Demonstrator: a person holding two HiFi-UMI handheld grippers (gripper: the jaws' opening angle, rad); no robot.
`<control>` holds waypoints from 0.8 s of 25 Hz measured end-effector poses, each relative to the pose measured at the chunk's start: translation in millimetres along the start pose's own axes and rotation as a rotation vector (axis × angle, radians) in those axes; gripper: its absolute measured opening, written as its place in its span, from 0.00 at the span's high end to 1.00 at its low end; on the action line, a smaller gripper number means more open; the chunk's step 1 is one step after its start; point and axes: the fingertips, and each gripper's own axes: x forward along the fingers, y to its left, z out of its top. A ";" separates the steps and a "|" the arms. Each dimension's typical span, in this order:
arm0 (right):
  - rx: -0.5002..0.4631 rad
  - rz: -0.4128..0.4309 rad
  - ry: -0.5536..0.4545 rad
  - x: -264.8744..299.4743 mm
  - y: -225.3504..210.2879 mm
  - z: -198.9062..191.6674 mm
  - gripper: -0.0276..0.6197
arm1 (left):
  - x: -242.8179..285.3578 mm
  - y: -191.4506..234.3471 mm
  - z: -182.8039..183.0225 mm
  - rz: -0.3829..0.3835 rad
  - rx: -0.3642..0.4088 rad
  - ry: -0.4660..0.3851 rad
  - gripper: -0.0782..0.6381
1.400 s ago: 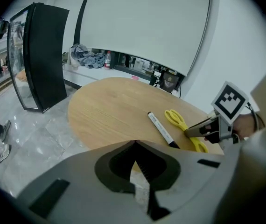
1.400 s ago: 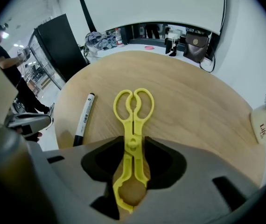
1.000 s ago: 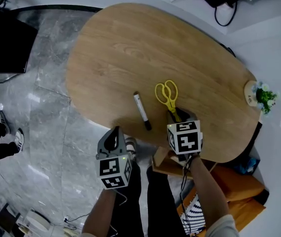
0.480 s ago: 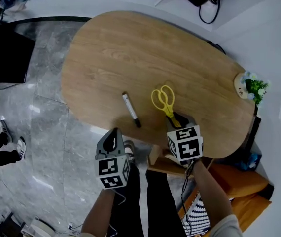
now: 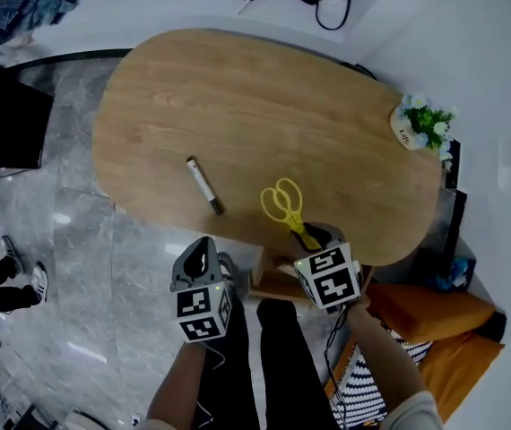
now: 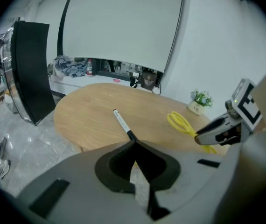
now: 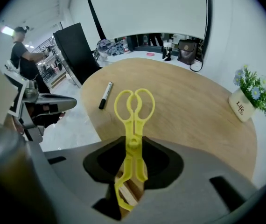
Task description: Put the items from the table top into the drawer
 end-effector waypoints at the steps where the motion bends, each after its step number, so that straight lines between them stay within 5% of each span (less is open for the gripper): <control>1: -0.002 0.008 0.005 -5.0 1.8 -9.5 0.80 | -2.6 -5.4 -4.7 0.000 0.004 0.004 0.89; 20: -0.218 0.207 0.132 -27.6 34.2 -161.7 0.80 | -23.8 -55.2 -83.3 0.058 -0.004 0.056 0.89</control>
